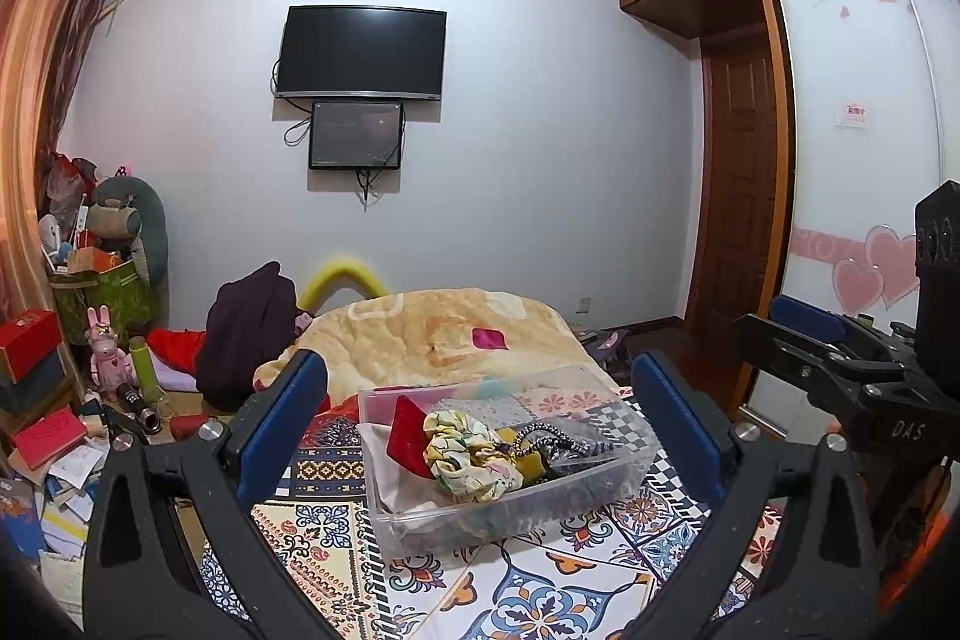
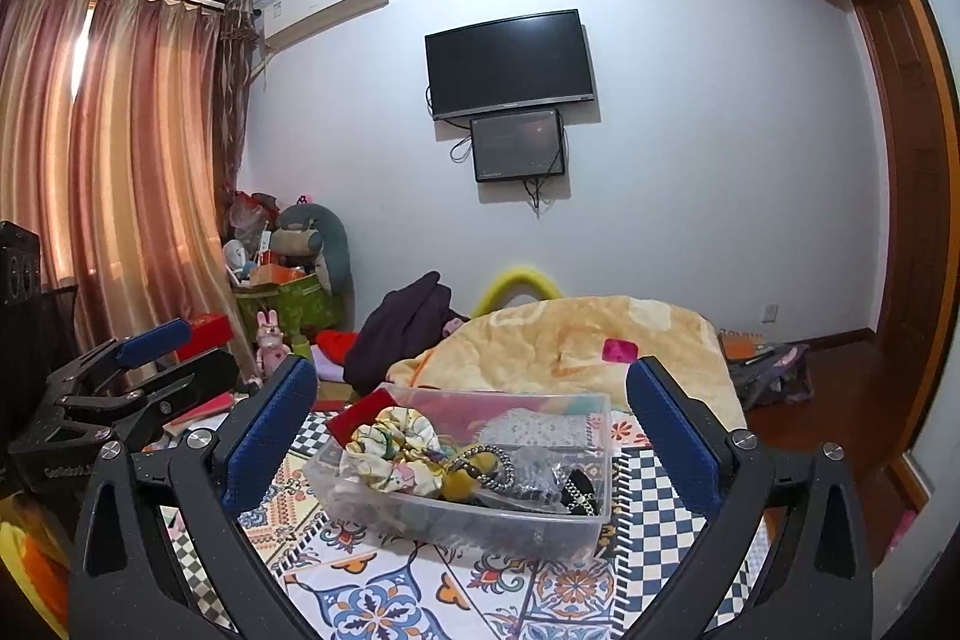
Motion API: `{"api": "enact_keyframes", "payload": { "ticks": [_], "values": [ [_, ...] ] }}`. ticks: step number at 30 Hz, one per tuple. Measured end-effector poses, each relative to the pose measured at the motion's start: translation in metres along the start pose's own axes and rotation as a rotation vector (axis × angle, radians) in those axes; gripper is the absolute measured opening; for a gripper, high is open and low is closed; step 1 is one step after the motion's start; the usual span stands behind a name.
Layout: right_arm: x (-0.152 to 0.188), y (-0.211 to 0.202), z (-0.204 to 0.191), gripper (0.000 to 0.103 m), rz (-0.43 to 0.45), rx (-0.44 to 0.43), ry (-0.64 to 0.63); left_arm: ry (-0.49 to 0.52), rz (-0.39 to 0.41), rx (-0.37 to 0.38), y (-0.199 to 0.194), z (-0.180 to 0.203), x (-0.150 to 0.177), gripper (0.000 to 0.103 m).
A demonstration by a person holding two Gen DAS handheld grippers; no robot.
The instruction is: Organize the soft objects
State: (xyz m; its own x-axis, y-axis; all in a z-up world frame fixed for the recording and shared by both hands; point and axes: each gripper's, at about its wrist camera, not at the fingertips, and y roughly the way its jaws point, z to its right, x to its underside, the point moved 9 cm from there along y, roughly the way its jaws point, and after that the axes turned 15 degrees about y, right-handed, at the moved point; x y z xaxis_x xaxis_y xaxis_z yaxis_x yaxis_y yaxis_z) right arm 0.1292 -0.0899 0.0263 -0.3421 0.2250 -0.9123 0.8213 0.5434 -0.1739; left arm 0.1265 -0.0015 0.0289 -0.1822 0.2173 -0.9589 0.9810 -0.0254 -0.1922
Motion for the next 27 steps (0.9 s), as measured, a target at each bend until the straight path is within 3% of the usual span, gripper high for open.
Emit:
{"api": "enact_keyframes", "payload": {
  "ticks": [27],
  "values": [
    [-0.0008, -0.0015, -0.0078, 0.103, 0.021, 0.012, -0.033, 0.003, -0.007, 0.028, 0.0001, 0.0044, -0.0006, 0.103]
  ]
}}
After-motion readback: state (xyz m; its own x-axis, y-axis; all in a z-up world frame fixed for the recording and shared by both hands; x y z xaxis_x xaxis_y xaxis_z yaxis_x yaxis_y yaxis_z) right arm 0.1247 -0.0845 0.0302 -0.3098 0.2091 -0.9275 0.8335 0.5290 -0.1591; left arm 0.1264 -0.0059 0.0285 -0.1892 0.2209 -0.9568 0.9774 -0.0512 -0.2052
